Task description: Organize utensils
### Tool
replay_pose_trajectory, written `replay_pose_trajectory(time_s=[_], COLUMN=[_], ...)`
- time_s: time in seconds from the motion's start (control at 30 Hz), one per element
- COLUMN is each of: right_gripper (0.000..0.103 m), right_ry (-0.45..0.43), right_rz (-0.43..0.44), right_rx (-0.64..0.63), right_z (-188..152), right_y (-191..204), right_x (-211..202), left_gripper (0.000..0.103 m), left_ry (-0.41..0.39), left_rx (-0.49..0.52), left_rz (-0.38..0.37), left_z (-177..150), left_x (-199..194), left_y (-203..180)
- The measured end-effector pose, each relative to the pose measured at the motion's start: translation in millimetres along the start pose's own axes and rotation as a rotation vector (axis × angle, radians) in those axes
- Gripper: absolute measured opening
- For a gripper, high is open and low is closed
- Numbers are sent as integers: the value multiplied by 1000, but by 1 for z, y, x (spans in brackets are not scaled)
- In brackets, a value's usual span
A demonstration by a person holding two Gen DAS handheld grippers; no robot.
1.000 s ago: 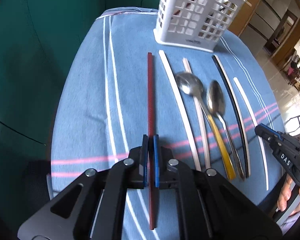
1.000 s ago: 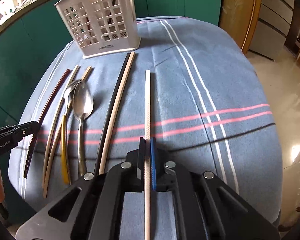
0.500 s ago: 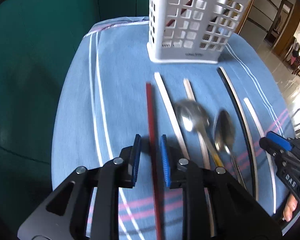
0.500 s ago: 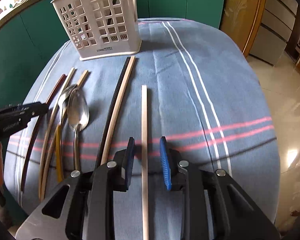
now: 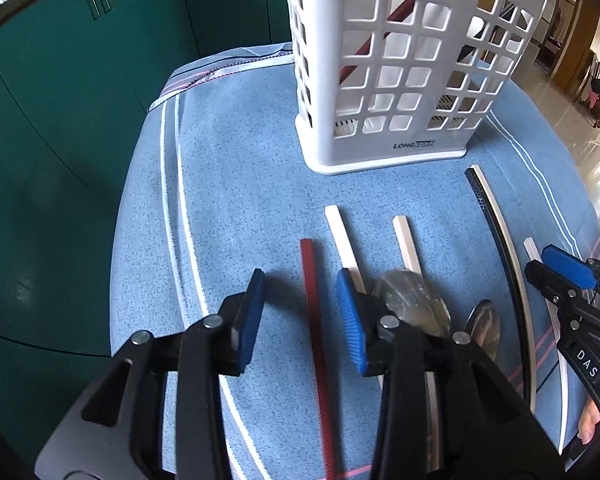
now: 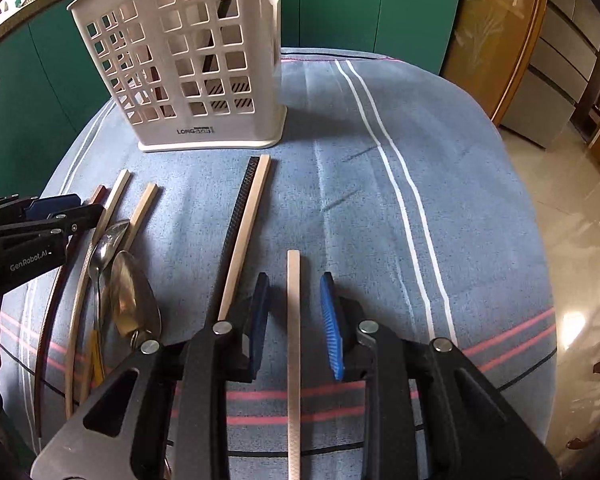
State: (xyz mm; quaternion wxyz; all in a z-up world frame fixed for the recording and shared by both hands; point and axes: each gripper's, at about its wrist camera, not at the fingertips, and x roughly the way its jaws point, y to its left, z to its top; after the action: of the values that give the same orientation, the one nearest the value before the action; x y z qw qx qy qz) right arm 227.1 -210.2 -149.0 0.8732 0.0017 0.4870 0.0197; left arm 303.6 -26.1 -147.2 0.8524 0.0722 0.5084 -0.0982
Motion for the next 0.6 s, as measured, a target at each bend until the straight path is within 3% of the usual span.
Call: replay_pose_trajectory(time_s=[0.1,0.17,0.3,0.37,0.6], right_gripper=[10,7,6,6,7], right_ry=[-1,-4,0,-40,-223], right_rz=[19,27,53,48,73], right_rx=[-2,-6,19,20,45], right_z=[-1,-1,1,3,9], right_y=[0,1,-2,-5,-20], right_x=[0,0,-4,-21,-109], left_gripper=[14,8,6,6,6], left_ry=[-1,-3,-3,-16,-179], left_rx=[-13,-27,-65,-88,-119], left_rz=[-4,-12,-26,-42,-51], left_z=[-1,-2,-3,-5,-4], left_x=[-2,-3,-1,-9,-79], left_y=[0,2,8,12,23])
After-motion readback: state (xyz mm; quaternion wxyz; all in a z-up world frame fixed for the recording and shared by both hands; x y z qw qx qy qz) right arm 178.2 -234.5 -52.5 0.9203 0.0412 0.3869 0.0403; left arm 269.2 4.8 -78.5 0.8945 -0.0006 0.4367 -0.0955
